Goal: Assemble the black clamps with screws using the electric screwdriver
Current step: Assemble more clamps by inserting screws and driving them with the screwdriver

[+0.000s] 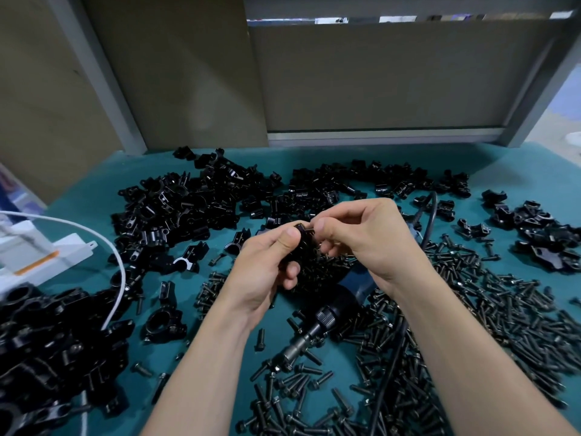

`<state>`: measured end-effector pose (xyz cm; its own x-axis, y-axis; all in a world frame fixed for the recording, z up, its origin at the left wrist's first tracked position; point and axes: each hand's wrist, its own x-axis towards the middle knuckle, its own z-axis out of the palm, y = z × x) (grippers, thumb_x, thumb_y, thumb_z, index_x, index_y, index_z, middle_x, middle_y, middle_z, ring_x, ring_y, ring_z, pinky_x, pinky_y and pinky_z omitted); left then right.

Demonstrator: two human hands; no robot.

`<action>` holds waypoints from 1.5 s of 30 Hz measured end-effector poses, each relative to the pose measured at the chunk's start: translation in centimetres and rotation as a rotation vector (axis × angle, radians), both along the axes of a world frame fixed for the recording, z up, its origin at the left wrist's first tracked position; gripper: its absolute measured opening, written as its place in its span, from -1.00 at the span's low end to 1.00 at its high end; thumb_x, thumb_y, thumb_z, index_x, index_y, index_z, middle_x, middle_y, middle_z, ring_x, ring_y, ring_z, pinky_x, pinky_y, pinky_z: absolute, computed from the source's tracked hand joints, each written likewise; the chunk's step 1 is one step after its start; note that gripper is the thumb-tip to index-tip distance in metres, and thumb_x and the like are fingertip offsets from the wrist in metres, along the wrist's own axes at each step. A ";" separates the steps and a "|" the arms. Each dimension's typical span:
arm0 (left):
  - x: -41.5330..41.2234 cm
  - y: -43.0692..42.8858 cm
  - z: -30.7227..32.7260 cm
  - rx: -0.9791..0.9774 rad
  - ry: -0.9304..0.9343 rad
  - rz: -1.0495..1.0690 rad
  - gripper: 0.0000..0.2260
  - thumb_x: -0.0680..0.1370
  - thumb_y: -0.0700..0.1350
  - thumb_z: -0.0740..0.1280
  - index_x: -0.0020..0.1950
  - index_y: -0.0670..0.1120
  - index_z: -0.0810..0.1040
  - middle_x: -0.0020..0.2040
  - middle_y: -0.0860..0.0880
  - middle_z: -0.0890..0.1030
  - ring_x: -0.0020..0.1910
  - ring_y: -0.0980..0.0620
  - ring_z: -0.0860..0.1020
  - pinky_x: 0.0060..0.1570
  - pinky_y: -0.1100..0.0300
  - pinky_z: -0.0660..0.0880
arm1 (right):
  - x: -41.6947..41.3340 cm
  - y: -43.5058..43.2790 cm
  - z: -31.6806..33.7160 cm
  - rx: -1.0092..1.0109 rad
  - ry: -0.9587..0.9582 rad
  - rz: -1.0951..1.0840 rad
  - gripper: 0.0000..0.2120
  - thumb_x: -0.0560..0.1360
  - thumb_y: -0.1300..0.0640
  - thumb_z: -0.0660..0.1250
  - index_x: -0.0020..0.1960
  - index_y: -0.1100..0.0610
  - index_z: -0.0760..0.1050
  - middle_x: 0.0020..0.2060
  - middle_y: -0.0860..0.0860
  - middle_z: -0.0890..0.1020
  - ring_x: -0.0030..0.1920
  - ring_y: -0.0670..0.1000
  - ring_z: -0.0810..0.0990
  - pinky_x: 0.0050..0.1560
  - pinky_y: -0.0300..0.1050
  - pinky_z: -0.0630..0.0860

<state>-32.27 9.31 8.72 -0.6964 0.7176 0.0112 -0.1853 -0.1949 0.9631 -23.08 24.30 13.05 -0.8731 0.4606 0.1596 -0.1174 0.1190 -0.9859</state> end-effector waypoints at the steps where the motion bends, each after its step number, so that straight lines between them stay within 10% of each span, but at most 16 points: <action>1: 0.0 0.0 -0.1 -0.002 0.010 -0.005 -0.67 0.55 0.09 0.37 0.20 -0.03 0.75 -0.10 0.05 0.69 -0.41 0.16 0.43 -0.47 0.32 0.37 | 0.0 0.0 0.0 0.022 -0.002 0.014 -0.93 0.49 0.33 0.52 -0.16 0.21 0.74 -0.33 0.16 0.71 -0.38 0.03 0.64 -0.34 -0.20 0.58; 23: 0.3 1.1 -1.0 -0.064 0.196 0.181 -0.78 0.70 -0.11 0.33 0.09 0.07 0.78 -0.12 -0.04 0.74 -0.47 0.07 0.48 -0.52 0.21 0.44 | -0.7 -1.0 -0.5 0.440 -0.204 -0.210 -0.87 0.50 0.09 0.53 -0.23 -0.02 0.71 -0.47 -0.10 0.65 -0.46 -0.12 0.59 -0.33 -0.20 0.58; 37: 0.6 1.3 -1.5 -0.106 0.336 0.091 -0.77 0.62 0.09 0.35 0.22 0.34 0.67 -0.06 0.08 0.75 -0.20 0.07 0.66 -0.19 0.07 0.63 | -1.0 -1.7 -0.7 0.558 -0.402 -0.286 -0.40 0.67 -0.16 0.21 -0.49 0.05 0.28 -0.56 -0.02 0.38 -0.42 0.12 0.40 -0.33 0.01 0.27; 45: 0.4 1.2 -1.3 -0.077 0.289 0.180 -0.66 0.70 -0.14 0.32 0.01 0.29 0.75 -0.20 0.06 0.71 -0.37 0.09 0.61 -0.37 0.20 0.57 | -0.3 -0.7 0.7 0.628 -0.383 -0.083 -0.83 0.61 0.04 0.36 -0.16 -0.01 0.58 -0.36 0.03 0.68 -0.29 0.05 0.64 -0.18 -0.01 0.61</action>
